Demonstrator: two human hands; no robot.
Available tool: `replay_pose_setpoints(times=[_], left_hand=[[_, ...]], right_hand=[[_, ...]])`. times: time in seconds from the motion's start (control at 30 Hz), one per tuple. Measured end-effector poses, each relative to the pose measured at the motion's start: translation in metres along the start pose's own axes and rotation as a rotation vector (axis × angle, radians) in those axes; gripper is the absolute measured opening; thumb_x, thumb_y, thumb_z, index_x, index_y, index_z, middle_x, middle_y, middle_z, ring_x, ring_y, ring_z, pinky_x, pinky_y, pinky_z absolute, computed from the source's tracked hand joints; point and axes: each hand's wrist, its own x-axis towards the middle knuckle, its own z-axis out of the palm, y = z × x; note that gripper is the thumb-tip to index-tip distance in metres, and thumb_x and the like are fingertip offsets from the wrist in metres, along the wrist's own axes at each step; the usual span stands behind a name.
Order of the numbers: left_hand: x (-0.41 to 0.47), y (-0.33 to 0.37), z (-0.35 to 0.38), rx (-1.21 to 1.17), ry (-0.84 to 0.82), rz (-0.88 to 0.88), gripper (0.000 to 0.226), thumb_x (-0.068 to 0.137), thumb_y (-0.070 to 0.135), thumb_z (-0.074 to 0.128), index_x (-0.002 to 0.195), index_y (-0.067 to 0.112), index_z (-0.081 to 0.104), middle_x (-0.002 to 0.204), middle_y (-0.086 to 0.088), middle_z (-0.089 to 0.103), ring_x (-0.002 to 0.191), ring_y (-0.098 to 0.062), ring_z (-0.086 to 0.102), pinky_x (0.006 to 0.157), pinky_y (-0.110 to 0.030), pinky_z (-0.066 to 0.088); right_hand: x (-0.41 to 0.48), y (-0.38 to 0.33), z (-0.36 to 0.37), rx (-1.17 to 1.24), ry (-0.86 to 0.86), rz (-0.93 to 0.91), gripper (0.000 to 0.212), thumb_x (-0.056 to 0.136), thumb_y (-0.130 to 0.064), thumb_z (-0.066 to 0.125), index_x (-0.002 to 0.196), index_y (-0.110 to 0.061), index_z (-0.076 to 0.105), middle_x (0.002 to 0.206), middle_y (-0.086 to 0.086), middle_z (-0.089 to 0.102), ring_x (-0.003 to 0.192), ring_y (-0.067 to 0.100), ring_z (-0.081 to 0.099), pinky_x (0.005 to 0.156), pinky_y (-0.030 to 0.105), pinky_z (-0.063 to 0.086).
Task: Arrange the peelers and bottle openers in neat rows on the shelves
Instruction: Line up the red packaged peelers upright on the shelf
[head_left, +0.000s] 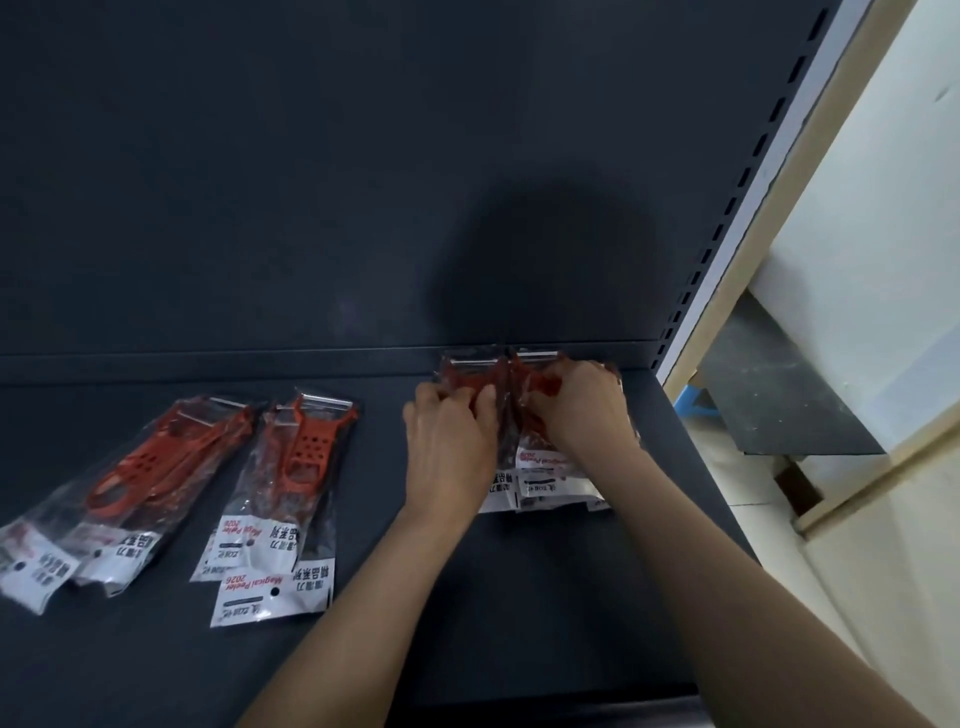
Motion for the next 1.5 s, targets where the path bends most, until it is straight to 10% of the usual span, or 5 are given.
replay_pose_setpoints(times=[0.4, 0.9, 1.17, 1.5], left_hand=[[0.006, -0.011, -0.014, -0.13, 0.009, 0.046, 0.033, 0.096, 0.017, 0.044, 0.128, 0.01, 0.049, 0.117, -0.01, 0.055, 0.105, -0.025, 0.054, 0.087, -0.028, 0.037], [0.005, -0.047, -0.058, -0.097, 0.036, 0.235, 0.03, 0.094, 0.007, 0.046, 0.122, 0.007, 0.056, 0.117, -0.009, 0.056, 0.101, -0.02, 0.057, 0.088, -0.025, 0.042], [0.003, -0.112, -0.121, 0.245, 0.182, 0.111, 0.026, 0.088, 0.003, 0.047, 0.11, 0.003, 0.061, 0.108, -0.018, 0.058, 0.102, -0.035, 0.053, 0.089, -0.044, 0.041], [-0.007, -0.177, -0.169, 0.472, 0.079, -0.169, 0.041, 0.086, 0.024, 0.054, 0.125, 0.011, 0.052, 0.118, -0.022, 0.051, 0.109, -0.039, 0.044, 0.091, -0.044, 0.036]], right_hand=[[-0.01, -0.006, -0.011, 0.024, 0.108, 0.028, 0.026, 0.092, -0.007, 0.041, 0.105, -0.006, 0.064, 0.098, 0.016, 0.065, 0.083, 0.03, 0.058, 0.066, 0.03, 0.04], [-0.032, -0.052, 0.001, -0.15, 0.253, -0.079, 0.025, 0.089, -0.009, 0.045, 0.107, -0.005, 0.063, 0.107, 0.017, 0.061, 0.102, 0.035, 0.054, 0.086, 0.04, 0.043], [-0.062, -0.144, 0.053, 0.001, -0.082, -0.294, 0.026, 0.089, -0.027, 0.057, 0.107, -0.009, 0.063, 0.107, 0.016, 0.064, 0.102, 0.033, 0.058, 0.083, 0.034, 0.046], [-0.073, -0.184, 0.101, -0.076, -0.267, -0.146, 0.034, 0.09, -0.031, 0.053, 0.11, -0.004, 0.06, 0.113, 0.02, 0.055, 0.104, 0.034, 0.054, 0.083, 0.035, 0.046]])
